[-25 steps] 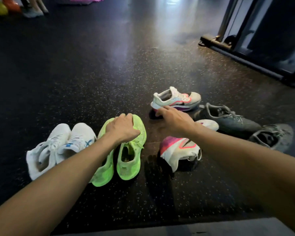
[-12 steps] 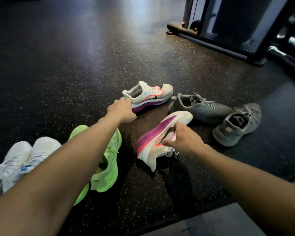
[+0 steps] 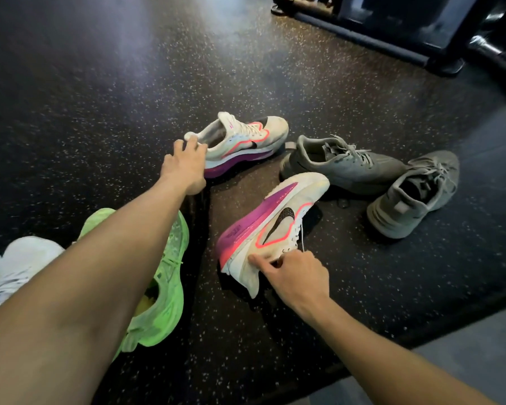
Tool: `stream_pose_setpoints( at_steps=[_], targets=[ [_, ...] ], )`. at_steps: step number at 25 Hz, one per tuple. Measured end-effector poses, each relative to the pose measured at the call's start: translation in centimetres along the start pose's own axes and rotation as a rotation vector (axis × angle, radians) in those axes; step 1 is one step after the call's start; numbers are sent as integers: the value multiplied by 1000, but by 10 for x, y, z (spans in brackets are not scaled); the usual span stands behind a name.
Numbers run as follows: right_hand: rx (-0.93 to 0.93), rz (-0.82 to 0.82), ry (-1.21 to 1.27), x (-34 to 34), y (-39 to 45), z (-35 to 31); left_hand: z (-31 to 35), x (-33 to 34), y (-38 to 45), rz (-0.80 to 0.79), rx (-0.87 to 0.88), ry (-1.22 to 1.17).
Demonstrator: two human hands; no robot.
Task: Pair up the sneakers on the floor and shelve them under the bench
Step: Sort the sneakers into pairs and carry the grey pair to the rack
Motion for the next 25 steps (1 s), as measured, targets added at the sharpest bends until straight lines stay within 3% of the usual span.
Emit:
stream_pose_setpoints(
  at_steps=[4,8,10,14,18,25],
  targets=[
    [1,-131,133,29,-13,-3,0,2,10,89,54,130],
    [-75,-29,268,42,-18,-8,6,-4,13,127,145,401],
    [-120,15,356,45,-17,-11,2,-5,14,120,143,429],
    [-199,89,382,50,-18,-17,-1,-9,8,92,194,300],
    [-197,120,329,43,-17,-22,4,-6,-15,49,149,12],
    [-424,267,-50,-5,-22,-34,28,-6,-70,-17,198,-130]
  ],
)
Point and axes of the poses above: each hand's wrist, its own y-axis towards the middle knuckle, its own x-axis out of the palm, z = x × y, the point moved 5 cm from there along y, towards the middle knuckle, and after that the axes turned 7 degrees about z, right-handed, at the moved point
